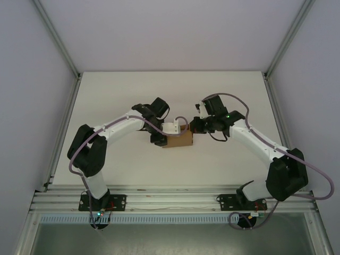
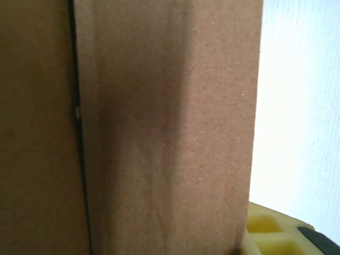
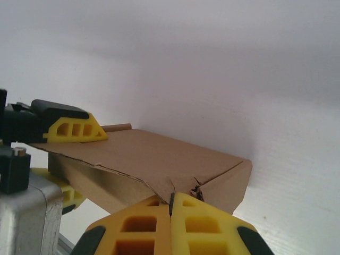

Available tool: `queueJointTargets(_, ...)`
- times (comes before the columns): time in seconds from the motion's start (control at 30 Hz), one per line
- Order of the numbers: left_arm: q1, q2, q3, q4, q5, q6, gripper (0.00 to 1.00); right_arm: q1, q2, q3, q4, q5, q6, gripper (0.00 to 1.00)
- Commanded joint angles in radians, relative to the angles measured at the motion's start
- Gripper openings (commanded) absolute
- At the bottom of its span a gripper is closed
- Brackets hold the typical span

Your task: Assemble paper box

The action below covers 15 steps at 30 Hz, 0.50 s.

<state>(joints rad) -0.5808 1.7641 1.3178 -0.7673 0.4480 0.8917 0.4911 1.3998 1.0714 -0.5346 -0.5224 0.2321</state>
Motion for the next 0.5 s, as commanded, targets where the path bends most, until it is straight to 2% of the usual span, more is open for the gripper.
queueJointTargets(0.0,-0.010,0.018,0.021,-0.018,-0.003,0.010,0.42,0.009,0.009,0.019,0.015,0.018,0.065,0.00)
queueJointTargets(0.1,-0.010,0.014,0.007,0.000,0.003,0.005,0.42,0.010,-0.014,-0.059,0.108,0.069,0.007,0.00)
queueJointTargets(0.17,-0.010,0.011,0.003,0.005,0.007,0.003,0.43,0.010,-0.045,-0.148,0.232,0.121,-0.021,0.00)
queueJointTargets(0.3,-0.009,0.014,0.003,0.001,-0.002,-0.001,0.45,0.008,-0.105,-0.338,0.501,0.140,-0.048,0.00)
queueJointTargets(0.47,-0.010,0.023,0.010,-0.004,-0.011,-0.018,0.46,0.009,-0.141,-0.459,0.618,0.195,-0.048,0.00)
